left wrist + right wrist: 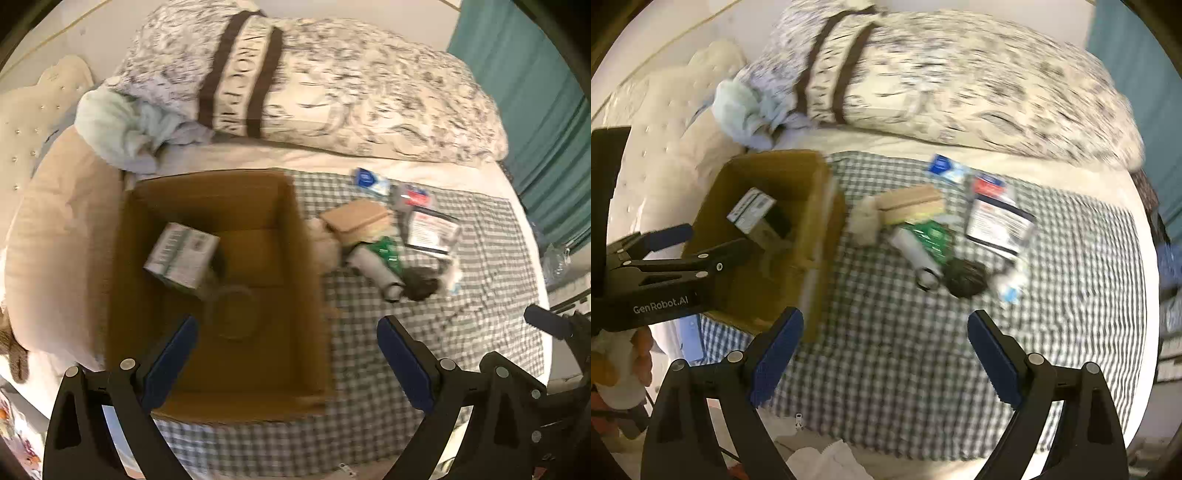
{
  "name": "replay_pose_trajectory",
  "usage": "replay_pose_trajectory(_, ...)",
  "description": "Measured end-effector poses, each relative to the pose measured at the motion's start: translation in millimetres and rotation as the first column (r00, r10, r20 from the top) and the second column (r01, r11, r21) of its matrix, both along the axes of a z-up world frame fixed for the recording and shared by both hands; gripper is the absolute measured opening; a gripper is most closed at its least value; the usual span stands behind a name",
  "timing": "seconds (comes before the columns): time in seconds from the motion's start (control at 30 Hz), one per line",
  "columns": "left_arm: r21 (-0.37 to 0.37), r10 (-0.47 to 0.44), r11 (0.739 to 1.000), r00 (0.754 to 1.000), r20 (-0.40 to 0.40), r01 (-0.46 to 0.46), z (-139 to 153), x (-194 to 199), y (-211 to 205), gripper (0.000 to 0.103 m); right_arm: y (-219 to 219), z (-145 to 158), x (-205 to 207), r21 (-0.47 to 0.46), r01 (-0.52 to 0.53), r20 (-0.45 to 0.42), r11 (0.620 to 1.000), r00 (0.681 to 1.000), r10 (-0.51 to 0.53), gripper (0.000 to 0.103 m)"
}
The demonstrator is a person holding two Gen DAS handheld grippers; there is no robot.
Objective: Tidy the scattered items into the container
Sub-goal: 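Release both items into the box and move both grippers back over the cloth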
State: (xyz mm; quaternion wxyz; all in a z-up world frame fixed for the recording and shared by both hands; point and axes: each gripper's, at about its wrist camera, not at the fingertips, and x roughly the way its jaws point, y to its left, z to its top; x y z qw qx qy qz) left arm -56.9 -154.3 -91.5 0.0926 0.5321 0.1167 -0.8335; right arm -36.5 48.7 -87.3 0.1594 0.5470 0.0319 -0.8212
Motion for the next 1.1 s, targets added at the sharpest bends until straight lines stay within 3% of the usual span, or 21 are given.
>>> replay_pose_trajectory(0.17, 0.005, 0.030, 1.000, 0.999, 0.013, -0.030, 3, -4, 56, 0.100, 67, 3, 0, -0.014, 0.023, 0.000, 1.000, 1.000, -0.023, 0.091)
replay_pose_trajectory(0.3, 0.028, 0.108, 0.994, 0.994, 0.019, -0.109, 1, -9, 91, 0.100, 112, 6, -4, -0.016, 0.000, -0.019, 1.000, 1.000, 0.000, 0.091)
replay_pose_trajectory(0.5, 0.039, 0.201, 0.979, 0.979, 0.026, -0.202, -7, -14, 128, 0.100, 153, -2, -12, -0.019, -0.066, -0.022, 0.998, 0.998, 0.065, 0.091)
replay_pose_trajectory(0.83, 0.031, 0.196, 0.980, 0.980, 0.020, -0.197, -30, -26, 153, 0.100, 174, -34, -35, -0.036, -0.134, 0.038, 0.990, 0.990, 0.135, 0.091)
replay_pose_trajectory(0.93, -0.003, 0.183, 0.983, 0.982, 0.040, -0.183, -48, -36, 154, 0.100, 170, -47, -45, -0.030, -0.147, 0.059, 0.989, 0.987, 0.149, 0.091)
replay_pose_trajectory(1.1, 0.000, 0.174, 0.985, 0.984, 0.038, -0.175, -81, -53, 150, 0.100, 155, -73, -64, 0.026, -0.198, 0.070, 0.980, 0.978, 0.196, 0.091)
